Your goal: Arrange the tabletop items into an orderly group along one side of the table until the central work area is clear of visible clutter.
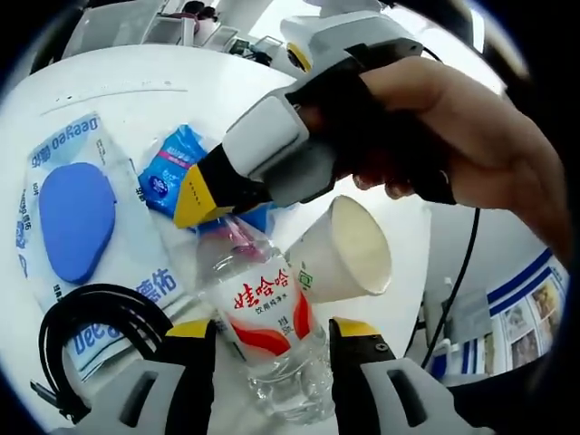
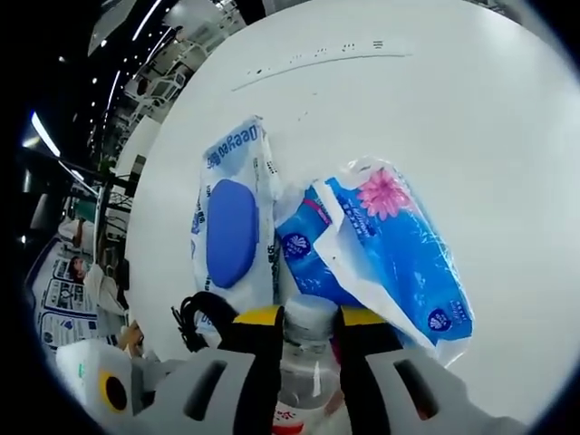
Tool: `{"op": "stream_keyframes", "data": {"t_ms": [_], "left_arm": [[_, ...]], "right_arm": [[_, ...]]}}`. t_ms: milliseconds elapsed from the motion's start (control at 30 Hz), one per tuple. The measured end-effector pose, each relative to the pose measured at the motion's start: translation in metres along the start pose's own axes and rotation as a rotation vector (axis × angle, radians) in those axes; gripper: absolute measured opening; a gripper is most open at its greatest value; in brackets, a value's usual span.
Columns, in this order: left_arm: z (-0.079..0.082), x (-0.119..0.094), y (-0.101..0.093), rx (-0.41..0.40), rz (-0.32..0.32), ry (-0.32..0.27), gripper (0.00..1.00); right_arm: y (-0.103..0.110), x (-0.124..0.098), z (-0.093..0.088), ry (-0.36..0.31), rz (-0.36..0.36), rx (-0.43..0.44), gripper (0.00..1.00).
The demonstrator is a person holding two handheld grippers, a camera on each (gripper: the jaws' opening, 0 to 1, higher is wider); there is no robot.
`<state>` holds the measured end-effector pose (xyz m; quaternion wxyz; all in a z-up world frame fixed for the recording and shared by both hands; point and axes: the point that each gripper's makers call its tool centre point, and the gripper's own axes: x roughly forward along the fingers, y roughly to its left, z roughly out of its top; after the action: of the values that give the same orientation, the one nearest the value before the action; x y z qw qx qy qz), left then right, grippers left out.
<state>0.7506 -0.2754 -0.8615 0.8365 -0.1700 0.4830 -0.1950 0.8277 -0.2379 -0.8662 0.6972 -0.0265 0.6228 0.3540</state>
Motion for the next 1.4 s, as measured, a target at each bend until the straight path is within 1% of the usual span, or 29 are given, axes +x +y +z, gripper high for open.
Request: {"op": "stream_keyframes", "data": {"t_ms": [100, 267, 433, 500, 533, 633, 833, 1067, 1133, 1267, 1367, 1400], "left_arm": [[0.000, 0.000, 0.000, 0.011, 0.009, -0.013, 0.48], [0.000, -0.003, -0.002, 0.044, 0.013, -0.018, 0.47], [-0.001, -0.007, -0.004, 0.081, 0.023, -0.030, 0.47], [-0.001, -0.011, -0.005, 0.081, 0.025, -0.048, 0.45], [0.000, -0.012, -0.004, 0.062, 0.024, -0.060, 0.45], [-0.001, -0.016, -0.006, 0.093, 0.022, -0.073, 0.45], [-0.002, -0.020, -0.008, 0.125, 0.025, -0.103, 0.46], [-0.004, -0.024, -0.010, 0.153, -0.020, -0.111, 0.47], [-0.005, -0.026, -0.011, 0.162, -0.046, -0.109, 0.47], [-0.005, -0.029, -0.013, 0.167, -0.089, -0.114, 0.47], [-0.002, -0.032, -0.015, 0.184, -0.136, -0.128, 0.47], [-0.002, -0.032, -0.015, 0.189, -0.141, -0.129, 0.47]], "right_arm": [[0.001, -0.003, 0.000, -0.016, 0.009, 0.009, 0.18], [0.003, -0.011, 0.000, -0.048, 0.019, 0.010, 0.18], [0.008, -0.016, 0.001, -0.090, 0.019, -0.009, 0.18], [0.010, -0.019, 0.001, -0.113, 0.017, -0.015, 0.18], [0.012, -0.021, 0.001, -0.124, 0.021, -0.018, 0.18], [0.018, -0.027, 0.000, -0.154, 0.013, -0.045, 0.17], [0.027, -0.036, -0.001, -0.211, 0.019, -0.060, 0.17], [0.039, -0.049, -0.005, -0.268, 0.019, -0.106, 0.17], [0.043, -0.053, -0.007, -0.286, 0.021, -0.122, 0.17], [0.046, -0.055, -0.004, -0.312, 0.027, -0.141, 0.17], [0.055, -0.064, -0.011, -0.337, 0.035, -0.162, 0.17], [0.055, -0.065, -0.011, -0.340, 0.035, -0.164, 0.17]]}}
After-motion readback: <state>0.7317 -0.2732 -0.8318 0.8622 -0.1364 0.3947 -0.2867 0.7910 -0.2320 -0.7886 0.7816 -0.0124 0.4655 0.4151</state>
